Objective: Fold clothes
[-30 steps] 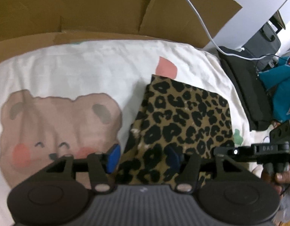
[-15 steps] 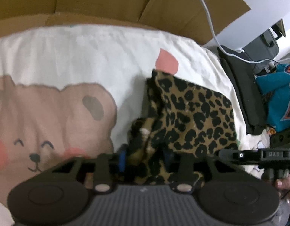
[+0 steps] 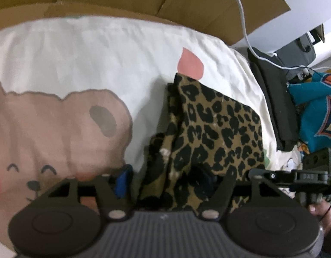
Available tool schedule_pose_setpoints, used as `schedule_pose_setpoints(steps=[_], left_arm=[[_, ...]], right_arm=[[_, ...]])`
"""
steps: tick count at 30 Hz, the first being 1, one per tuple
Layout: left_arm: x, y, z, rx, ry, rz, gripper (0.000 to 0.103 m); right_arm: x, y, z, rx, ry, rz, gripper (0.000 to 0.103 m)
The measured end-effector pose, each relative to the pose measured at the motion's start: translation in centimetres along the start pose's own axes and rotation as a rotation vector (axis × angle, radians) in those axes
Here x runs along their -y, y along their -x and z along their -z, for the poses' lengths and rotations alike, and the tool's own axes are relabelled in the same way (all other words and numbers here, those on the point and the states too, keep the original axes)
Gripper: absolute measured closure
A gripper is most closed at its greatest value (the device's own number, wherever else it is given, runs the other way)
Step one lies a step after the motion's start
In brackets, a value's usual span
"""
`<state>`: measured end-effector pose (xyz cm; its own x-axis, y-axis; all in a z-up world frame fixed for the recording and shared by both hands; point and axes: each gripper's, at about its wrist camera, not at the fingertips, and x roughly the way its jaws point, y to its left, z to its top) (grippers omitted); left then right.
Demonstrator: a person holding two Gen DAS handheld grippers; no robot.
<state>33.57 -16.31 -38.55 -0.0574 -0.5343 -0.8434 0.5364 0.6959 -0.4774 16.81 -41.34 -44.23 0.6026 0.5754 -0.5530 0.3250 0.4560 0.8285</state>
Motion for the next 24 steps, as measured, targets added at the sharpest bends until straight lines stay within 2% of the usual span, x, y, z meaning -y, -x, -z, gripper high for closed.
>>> schedule_pose_setpoints(steps=[3, 5, 8, 11, 13, 15, 17, 19, 21, 24], left_arm=[[0.4, -0.5, -0.3, -0.011, -0.012, 0.021, 0.031], [0.8, -0.8, -0.4, -0.018, -0.023, 0.028, 0.045], [1.1, -0.5, -0.7, -0.016, -0.036, 0.006, 0.057], [1.1, 0.0, -0.8, -0.011, -0.040, 0.004, 0.064], [1.2, 0.0, -0.9, -0.018, -0.047, 0.001, 0.063], [1.3, -0.2, -1.0, -0.029, -0.056, -0.005, 0.057], [1.2, -0.6, -1.2, -0.045, -0.054, 0.000, 0.046], [1.2, -1.1, -1.4, -0.064, -0.045, 0.012, 0.042], [1.3, -1.5, -1.6, -0.065, -0.049, 0.015, 0.044], [1.5, -1.7, -1.7, -0.058, -0.062, 0.008, 0.054]], right_arm=[[0.3, -0.5, -0.1, -0.003, -0.013, -0.002, 0.076], [0.1, -0.8, -0.1, -0.003, -0.011, -0.008, 0.076], [-0.4, -0.8, -0.1, 0.005, 0.014, -0.008, 0.086], [-0.7, -0.5, -0.1, 0.014, 0.017, -0.011, 0.089], [-0.7, -0.3, -0.1, 0.018, 0.011, -0.014, 0.089], [-0.7, -0.2, 0.0, 0.014, 0.002, -0.007, 0.085], [-0.5, -0.3, 0.1, 0.007, -0.015, 0.003, 0.084], [-0.3, -0.5, 0.1, 0.002, -0.027, 0.010, 0.074], [-0.1, -0.9, 0.3, -0.008, -0.035, 0.012, 0.074], [-0.1, -1.6, 0.5, -0.015, -0.031, 0.009, 0.074]])
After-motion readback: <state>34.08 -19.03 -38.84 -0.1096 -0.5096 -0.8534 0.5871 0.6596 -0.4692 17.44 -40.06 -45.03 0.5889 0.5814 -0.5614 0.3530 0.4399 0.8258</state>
